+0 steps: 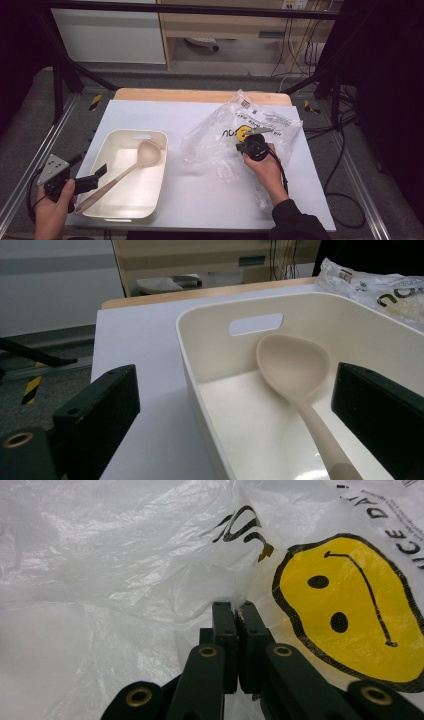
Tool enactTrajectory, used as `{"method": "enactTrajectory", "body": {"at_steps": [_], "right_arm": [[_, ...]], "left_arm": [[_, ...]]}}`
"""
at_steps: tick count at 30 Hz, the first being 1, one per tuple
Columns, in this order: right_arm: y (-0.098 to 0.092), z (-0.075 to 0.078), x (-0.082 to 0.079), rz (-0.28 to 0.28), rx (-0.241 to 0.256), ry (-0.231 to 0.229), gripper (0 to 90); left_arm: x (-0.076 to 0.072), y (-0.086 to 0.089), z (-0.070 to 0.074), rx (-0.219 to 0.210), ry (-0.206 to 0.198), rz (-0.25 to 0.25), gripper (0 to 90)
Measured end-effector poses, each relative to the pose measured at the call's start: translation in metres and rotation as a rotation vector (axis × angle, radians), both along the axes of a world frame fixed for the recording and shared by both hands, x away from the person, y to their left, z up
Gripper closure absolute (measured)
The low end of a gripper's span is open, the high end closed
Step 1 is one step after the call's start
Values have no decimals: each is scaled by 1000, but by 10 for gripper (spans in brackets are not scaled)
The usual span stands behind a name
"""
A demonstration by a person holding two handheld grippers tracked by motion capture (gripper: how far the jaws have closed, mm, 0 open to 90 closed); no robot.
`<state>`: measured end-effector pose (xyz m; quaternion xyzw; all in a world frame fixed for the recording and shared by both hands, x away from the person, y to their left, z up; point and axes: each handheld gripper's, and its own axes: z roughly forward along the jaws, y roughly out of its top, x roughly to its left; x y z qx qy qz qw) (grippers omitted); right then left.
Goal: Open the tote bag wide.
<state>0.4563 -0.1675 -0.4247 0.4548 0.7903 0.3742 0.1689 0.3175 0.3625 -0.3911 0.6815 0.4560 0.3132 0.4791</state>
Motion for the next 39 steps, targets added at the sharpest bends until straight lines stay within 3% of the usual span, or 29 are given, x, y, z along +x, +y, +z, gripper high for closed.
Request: {"method": "enactTrajectory", "body": {"at_steps": [9,12,21,32,39], "right_arm": [[1,32,-1,2,24,14,900],[2,45,1,10,12,8,900],[2,66,10,6,47,17,900],[-1,73,15,-11,85,38,900],[2,71,16,-6,79,42,900]], "left_arm": [[1,-9,17,28,-15,-22,50],[2,-13,23,38,-10,-28,50],[3,-20,36,62,-10,-55,50],[8,-26,40,60,11,-71,56],[8,-43,50,49,2,-102,66]]}}
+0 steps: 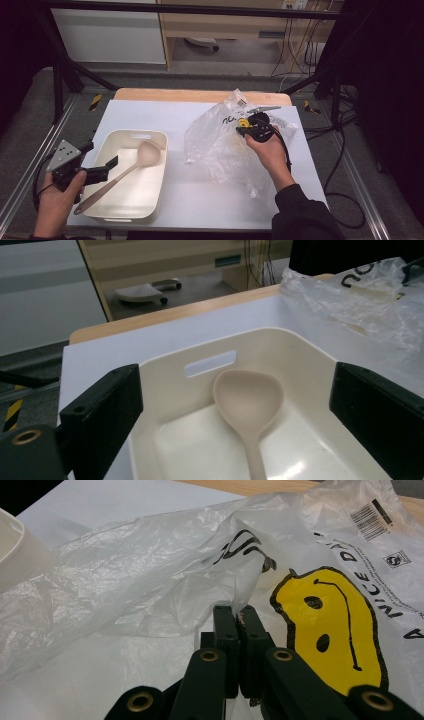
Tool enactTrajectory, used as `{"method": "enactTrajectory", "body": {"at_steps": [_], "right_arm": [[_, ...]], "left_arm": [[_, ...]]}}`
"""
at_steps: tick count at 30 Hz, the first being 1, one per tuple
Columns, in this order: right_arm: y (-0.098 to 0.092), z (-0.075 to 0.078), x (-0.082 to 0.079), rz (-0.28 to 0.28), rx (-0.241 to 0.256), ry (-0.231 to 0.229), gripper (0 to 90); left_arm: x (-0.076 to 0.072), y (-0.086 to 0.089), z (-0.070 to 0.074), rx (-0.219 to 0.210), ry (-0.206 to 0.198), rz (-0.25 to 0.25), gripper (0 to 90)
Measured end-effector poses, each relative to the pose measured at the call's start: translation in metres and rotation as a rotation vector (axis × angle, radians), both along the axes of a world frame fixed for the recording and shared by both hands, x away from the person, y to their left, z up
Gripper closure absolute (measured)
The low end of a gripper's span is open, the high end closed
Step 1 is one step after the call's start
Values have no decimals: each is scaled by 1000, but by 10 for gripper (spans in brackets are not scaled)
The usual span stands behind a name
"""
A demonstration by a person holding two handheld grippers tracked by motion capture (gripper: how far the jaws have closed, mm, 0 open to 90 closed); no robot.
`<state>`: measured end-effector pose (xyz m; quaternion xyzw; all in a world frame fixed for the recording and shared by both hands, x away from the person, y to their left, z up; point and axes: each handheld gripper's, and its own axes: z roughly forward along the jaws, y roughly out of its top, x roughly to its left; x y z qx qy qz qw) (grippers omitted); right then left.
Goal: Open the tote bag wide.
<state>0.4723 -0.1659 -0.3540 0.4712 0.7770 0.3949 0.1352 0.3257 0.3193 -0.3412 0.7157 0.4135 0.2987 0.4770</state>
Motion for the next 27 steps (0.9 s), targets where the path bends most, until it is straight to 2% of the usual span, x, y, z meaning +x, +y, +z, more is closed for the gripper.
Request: {"method": "enactTrajectory", "body": {"at_steps": [3,6,12,17,20,23,27], "right_arm": [[1,0,0,2,-3,2,900],[2,-1,0,4,-1,7,900],[4,-3,0,15,-8,11,900],[5,-6,0,20,-13,17,900],[5,-7,0,22,-13,21,900],[6,-7,0,23,-13,22,900],[5,-6,0,24,-12,20,900]], "left_arm": [[2,-11,5,-11,-9,-23,77],[4,-26,11,-35,3,-44,119],[7,-73,20,-43,25,-114,161],[9,-118,14,-25,40,-180,167],[9,-141,9,-22,35,-192,183],[8,-163,7,-28,43,-223,195],[6,-188,1,-43,46,-247,254]]}}
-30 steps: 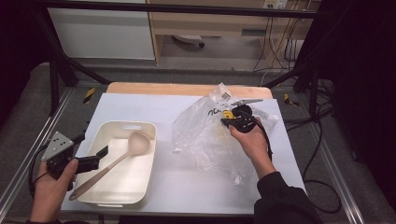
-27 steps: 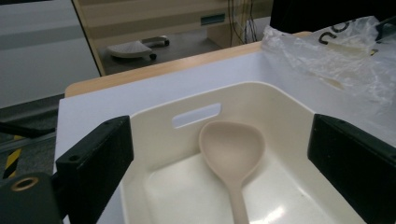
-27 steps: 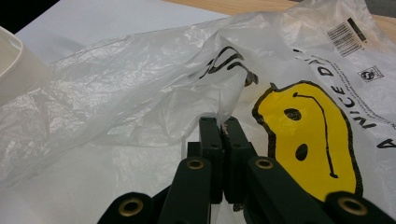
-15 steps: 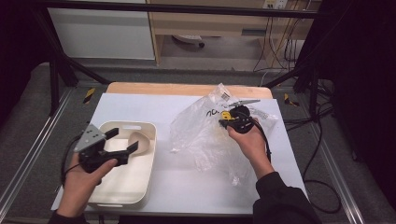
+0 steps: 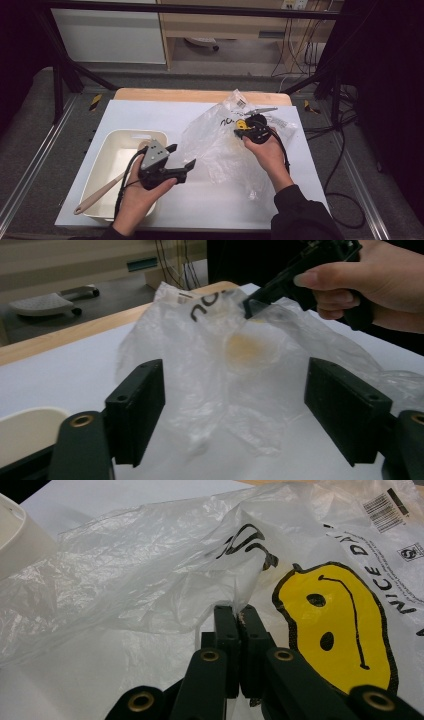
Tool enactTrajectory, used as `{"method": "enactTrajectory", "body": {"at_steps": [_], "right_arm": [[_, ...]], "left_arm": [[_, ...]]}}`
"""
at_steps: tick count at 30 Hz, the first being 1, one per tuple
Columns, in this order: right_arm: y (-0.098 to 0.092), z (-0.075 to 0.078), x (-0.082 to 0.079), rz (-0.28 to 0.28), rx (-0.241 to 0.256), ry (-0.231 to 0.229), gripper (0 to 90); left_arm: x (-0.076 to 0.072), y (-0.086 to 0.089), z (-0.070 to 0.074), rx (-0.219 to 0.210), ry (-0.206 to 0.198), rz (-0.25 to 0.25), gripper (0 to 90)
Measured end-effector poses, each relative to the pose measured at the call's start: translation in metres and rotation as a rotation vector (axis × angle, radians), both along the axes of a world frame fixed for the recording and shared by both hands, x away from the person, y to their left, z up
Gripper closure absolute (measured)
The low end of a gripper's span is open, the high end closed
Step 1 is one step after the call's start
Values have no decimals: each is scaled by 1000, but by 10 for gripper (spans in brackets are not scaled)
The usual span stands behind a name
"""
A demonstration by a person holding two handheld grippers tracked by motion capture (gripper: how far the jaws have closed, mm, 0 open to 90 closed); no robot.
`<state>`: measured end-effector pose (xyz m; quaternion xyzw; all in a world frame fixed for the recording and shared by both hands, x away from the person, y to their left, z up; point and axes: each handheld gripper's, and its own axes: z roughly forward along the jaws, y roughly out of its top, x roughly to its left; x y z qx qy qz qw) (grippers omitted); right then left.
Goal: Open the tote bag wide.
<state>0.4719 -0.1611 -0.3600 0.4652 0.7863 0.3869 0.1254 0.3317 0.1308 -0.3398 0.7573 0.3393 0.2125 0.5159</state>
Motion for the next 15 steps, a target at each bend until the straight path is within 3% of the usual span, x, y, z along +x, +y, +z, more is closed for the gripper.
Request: {"method": "enactTrajectory", "body": {"at_steps": [8,15], "right_arm": [[0,0,-1,5,-4,3,900],[-2,0,-2,10,-5,1,900]], "left_arm": [[1,-53,-22,29,2,-41,468],[10,-89,-51,42,50,-59,634]]}}
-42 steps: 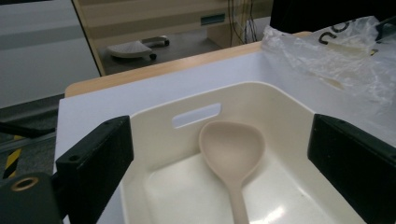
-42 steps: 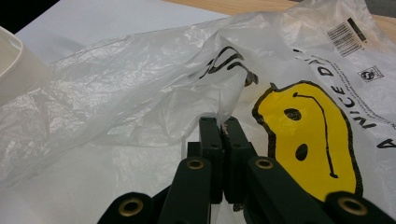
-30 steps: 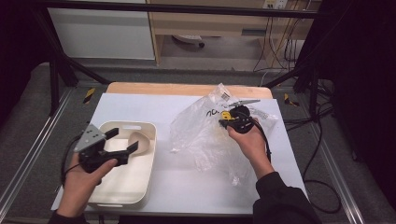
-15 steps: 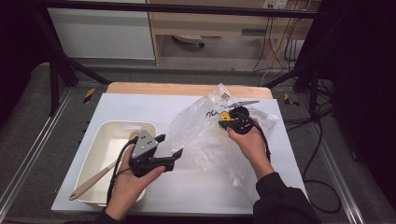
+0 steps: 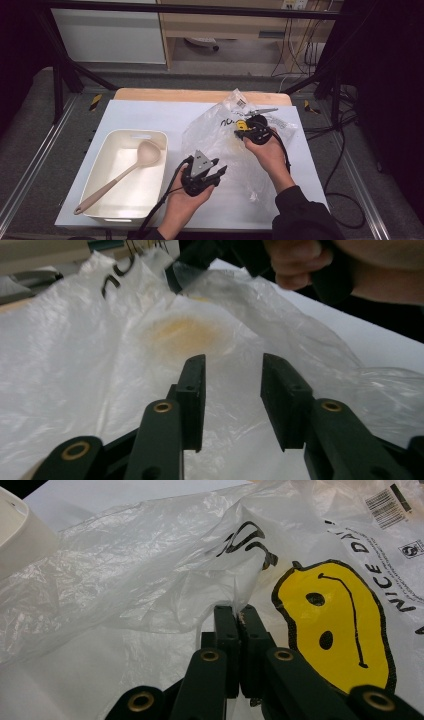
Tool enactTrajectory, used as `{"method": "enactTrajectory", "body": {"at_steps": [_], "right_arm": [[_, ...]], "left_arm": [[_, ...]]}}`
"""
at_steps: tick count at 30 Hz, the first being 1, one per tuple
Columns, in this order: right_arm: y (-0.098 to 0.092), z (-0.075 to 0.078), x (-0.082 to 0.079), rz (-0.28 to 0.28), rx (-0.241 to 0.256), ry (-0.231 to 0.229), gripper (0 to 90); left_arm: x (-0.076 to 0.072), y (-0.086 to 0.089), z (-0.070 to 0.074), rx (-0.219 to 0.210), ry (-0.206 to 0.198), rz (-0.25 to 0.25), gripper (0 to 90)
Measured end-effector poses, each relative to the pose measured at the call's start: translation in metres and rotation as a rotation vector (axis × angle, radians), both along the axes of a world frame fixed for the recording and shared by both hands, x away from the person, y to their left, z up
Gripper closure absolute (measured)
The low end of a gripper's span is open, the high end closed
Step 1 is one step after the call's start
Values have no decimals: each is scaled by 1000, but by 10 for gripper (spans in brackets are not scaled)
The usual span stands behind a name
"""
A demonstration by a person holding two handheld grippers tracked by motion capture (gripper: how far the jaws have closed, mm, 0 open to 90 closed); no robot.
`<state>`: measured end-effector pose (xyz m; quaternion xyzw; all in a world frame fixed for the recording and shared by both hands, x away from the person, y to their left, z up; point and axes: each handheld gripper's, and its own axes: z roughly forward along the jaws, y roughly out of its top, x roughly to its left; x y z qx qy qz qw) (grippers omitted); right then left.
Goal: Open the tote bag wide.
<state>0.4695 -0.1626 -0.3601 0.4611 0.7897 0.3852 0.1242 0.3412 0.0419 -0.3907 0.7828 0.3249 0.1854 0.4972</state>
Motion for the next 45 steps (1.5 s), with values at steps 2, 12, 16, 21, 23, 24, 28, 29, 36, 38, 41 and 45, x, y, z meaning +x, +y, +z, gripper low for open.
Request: {"method": "enactTrajectory", "body": {"at_steps": [2,12,16,21,23,24,28,29,36,38,41,45], "right_arm": [[0,0,0,0,-1,0,900],[-1,0,0,4,2,0,900],[-2,0,1,-3,1,8,900],[-3,2,4,-11,12,7,900],[-3,3,5,-13,15,11,900],[-3,4,6,-15,17,8,900],[0,10,10,-23,19,3,900],[1,12,12,-28,19,-1,900],[8,27,22,-42,12,-16,900],[11,32,25,-42,10,-17,900],[16,37,29,-42,7,-22,900],[23,44,35,-41,11,-28,900]], "left_arm": [[3,-7,-9,26,-10,-1,721],[39,-28,-53,108,108,-4,900],[45,-31,-63,158,133,0,900],[46,-34,-69,202,142,-4,900],[47,-33,-69,201,148,-9,900],[48,-33,-69,196,152,-12,900],[48,-32,-69,193,159,-13,900],[48,-32,-69,194,159,-13,900],[50,-31,-69,181,173,-17,900],[50,-31,-69,183,171,-17,900],[50,-31,-69,182,173,-17,900],[50,-31,-69,173,174,-14,900]]}}
